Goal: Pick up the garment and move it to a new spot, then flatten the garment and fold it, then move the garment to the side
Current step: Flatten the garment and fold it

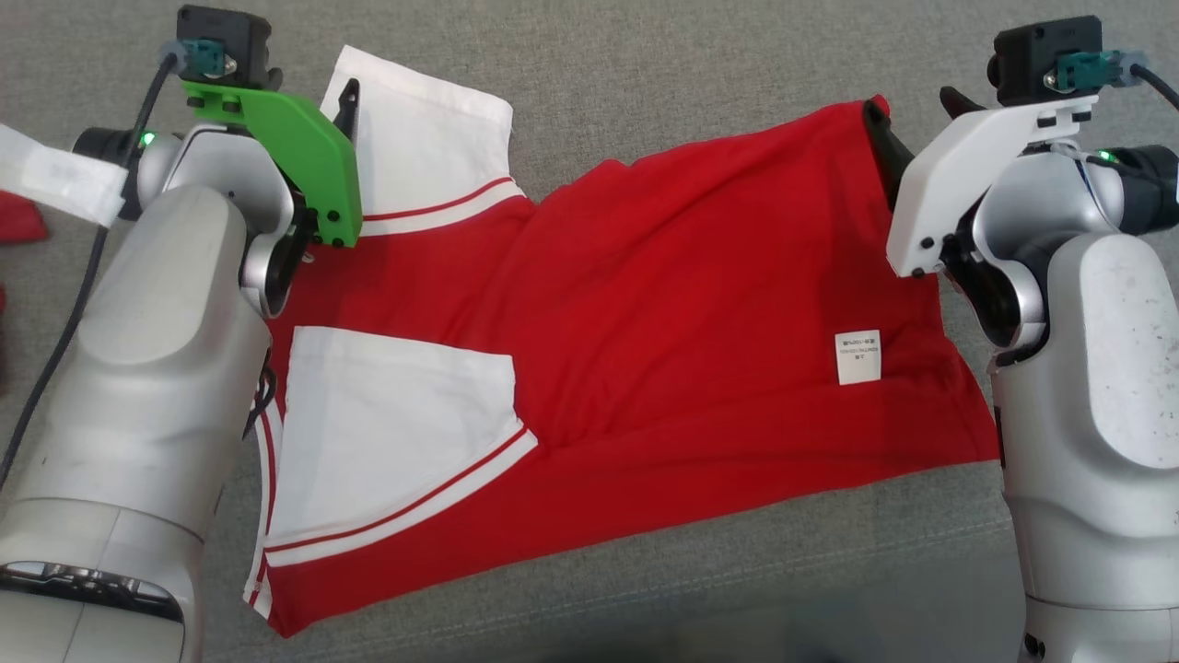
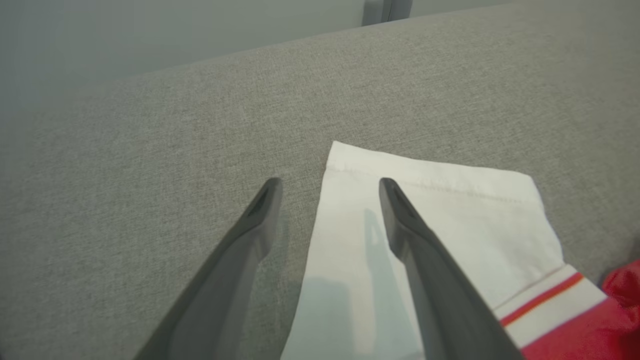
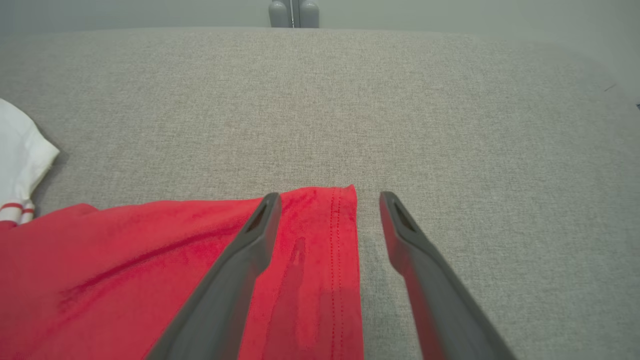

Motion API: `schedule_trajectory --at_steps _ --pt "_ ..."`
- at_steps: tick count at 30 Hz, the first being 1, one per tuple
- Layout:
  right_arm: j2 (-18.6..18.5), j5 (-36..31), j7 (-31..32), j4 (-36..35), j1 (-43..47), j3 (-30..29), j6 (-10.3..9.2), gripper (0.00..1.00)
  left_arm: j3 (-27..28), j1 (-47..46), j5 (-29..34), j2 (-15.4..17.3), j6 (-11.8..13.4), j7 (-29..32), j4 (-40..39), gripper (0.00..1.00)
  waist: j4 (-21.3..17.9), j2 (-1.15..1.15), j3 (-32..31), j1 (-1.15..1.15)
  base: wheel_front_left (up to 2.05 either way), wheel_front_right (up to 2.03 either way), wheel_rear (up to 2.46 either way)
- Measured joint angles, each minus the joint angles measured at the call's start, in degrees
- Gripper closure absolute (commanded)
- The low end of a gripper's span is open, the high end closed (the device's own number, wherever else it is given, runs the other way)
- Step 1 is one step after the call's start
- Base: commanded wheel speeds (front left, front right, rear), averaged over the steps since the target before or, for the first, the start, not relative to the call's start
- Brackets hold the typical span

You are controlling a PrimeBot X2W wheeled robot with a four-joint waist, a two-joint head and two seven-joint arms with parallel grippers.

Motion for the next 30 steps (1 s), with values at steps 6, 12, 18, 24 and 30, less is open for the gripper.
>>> schedule_trajectory --at_steps 6,12,18,24,30 --pt "0.1 -0.1 3.4 -0.1 -2.3 1.0 0.01 0.0 -0.6 -4.6 0.4 0.3 0.3 2.3 3.9 0.0 -1.2 0.0 3.3 0.0 0.0 0.0 0.0" --pt "0.0 -0.9 4.4 -0.5 -4.0 0.5 0.0 0.0 -1.0 -7.8 0.8 0.6 0.3 3.5 6.7 0.0 -2.6 0.0 5.1 0.0 0.0 0.0 0.0" --pt "0.0 -1.1 5.0 -0.2 -4.2 0.8 0.0 0.0 -1.8 -9.8 1.2 0.4 0.5 5.6 9.5 0.0 -3.8 0.0 5.5 0.0 0.0 0.0 0.0" --pt "0.1 -1.8 5.4 -0.4 -4.2 0.6 0.0 0.0 -2.2 -10.8 1.0 0.3 0.7 6.5 10.8 0.0 -3.6 0.0 5.5 -0.01 0.0 0.0 0.0" --pt "0.1 -2.4 5.9 -0.3 -4.8 0.6 0.0 0.0 -3.3 -11.6 1.5 0.0 0.2 5.0 11.1 0.69 -3.4 0.0 6.0 -0.01 0.0 0.0 0.0"
